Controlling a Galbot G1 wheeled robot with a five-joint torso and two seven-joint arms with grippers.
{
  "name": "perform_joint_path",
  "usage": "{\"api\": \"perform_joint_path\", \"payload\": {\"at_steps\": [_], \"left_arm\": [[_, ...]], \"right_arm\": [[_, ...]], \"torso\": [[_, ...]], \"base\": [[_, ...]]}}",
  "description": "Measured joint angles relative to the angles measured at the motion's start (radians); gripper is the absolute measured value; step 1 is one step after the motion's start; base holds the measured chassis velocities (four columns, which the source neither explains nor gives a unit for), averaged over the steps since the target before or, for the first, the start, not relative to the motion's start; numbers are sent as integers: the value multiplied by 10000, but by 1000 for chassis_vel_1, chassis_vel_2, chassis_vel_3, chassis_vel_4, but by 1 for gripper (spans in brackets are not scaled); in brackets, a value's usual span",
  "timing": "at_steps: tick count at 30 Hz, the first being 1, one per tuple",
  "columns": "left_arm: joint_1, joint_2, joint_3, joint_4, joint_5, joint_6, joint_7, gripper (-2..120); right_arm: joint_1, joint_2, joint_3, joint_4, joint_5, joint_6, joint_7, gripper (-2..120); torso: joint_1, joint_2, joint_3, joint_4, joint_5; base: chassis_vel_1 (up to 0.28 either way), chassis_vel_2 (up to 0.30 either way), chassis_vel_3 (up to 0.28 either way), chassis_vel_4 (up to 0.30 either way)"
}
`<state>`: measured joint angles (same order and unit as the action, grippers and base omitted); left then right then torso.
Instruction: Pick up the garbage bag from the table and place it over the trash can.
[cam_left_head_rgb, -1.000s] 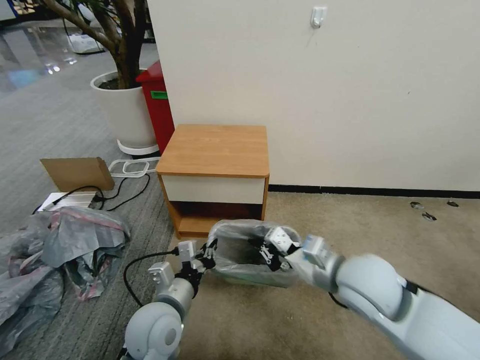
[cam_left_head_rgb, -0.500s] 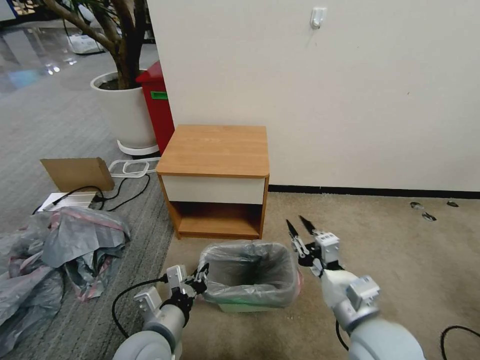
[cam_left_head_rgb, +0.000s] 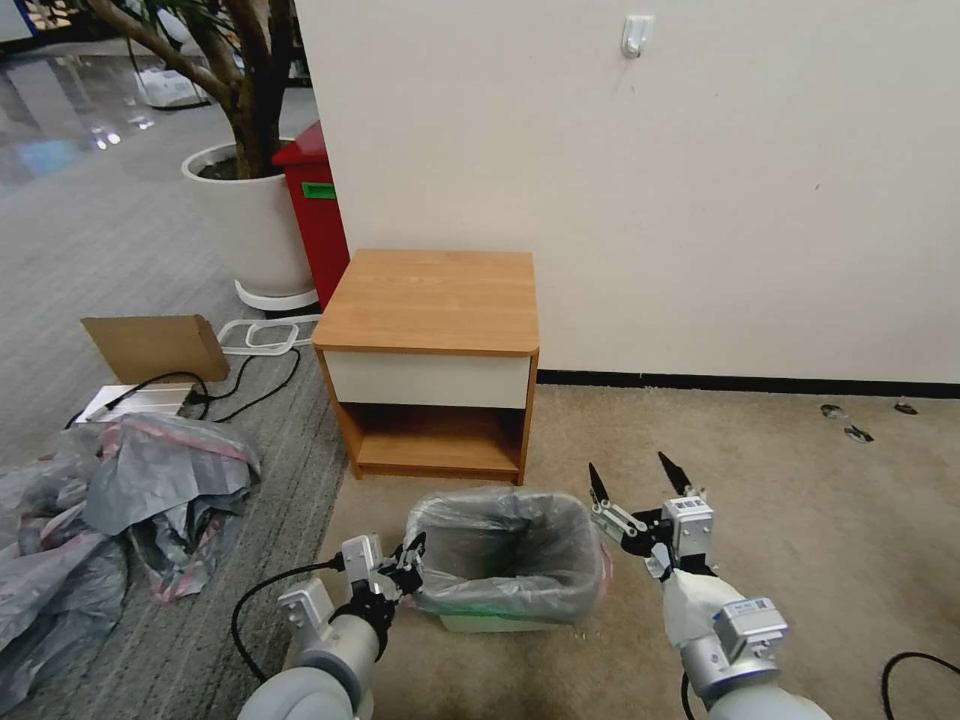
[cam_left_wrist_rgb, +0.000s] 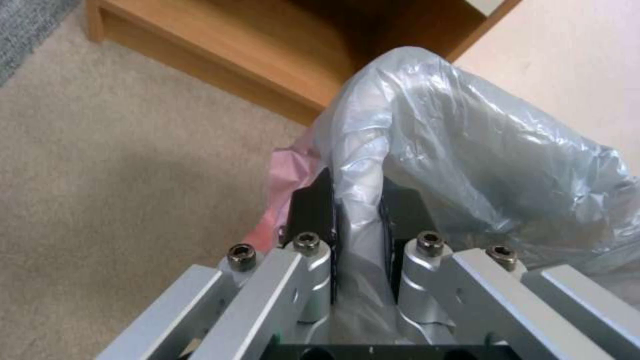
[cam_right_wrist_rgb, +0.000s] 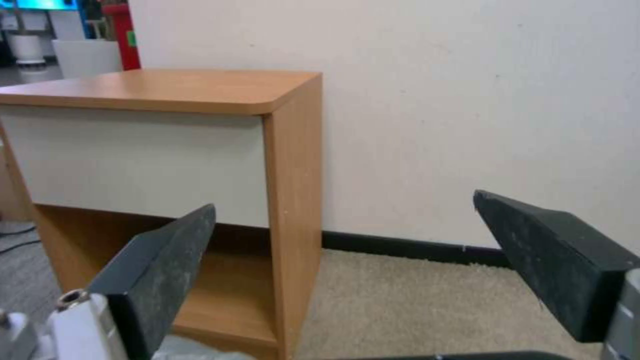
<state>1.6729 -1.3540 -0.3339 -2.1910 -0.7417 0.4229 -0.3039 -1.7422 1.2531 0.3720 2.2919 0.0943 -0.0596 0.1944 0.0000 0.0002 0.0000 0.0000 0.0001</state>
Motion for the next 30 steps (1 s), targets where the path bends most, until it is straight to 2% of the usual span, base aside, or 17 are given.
{"api": "perform_joint_path", "payload": {"at_steps": [5,8,9,12,16,18,19,21,22,25,26,28,30], "left_arm": [[-19,15,199,94,124,1,-90,12],[-21,21,304,104,251,-1,-193,23],[-21,21,304,104,251,-1,-193,23],[-35,56,325,139,424,-6,-197,40],[-23,66,332,134,469,-6,-196,49],[11,80,338,53,547,-6,-196,61],[11,80,338,53,547,-6,-196,61],[48,87,349,-59,723,-10,-197,74],[48,87,349,-59,723,-10,-197,74],[67,104,355,-159,933,-63,-175,87],[67,104,355,-159,933,-63,-175,87],[87,126,340,-262,960,-227,-29,97],[121,166,257,-398,976,-306,228,99]], "right_arm": [[7,4,69,-33,38,46,120,100],[85,0,111,-171,50,132,186,100],[85,0,111,-171,50,132,186,100],[105,22,111,-256,60,172,202,100],[107,33,110,-278,68,191,212,100],[109,34,116,-295,87,212,232,100],[109,34,116,-295,87,212,232,100],[102,33,114,-302,100,267,239,100],[102,33,114,-302,100,267,239,100],[64,39,79,-315,212,357,240,100],[64,39,79,-315,212,357,240,100],[6,56,53,-331,453,466,229,100],[-64,62,52,-337,722,566,207,100]], "torso": [[1,0,0,0,-1],[0,0,0,1,-1],[0,0,0,1,-1],[0,0,0,0,-2],[0,0,0,0,-2],[0,0,0,0,-2],[0,0,0,0,-2],[0,0,0,0,-2],[0,0,0,0,-2],[0,-2,0,0,-2],[0,-2,0,0,-2],[0,-2,0,0,-2],[0,-2,0,0,-1]], "base": [[0,0,0,0],[0,0,0,0],[0,0,0,0],[0,0,0,0],[0,0,0,0],[0,0,0,0],[0,0,0,0],[0,0,0,0],[0,0,0,0],[0,0,0,0],[0,0,0,0],[0,0,0,0],[0,0,0,0]]}}
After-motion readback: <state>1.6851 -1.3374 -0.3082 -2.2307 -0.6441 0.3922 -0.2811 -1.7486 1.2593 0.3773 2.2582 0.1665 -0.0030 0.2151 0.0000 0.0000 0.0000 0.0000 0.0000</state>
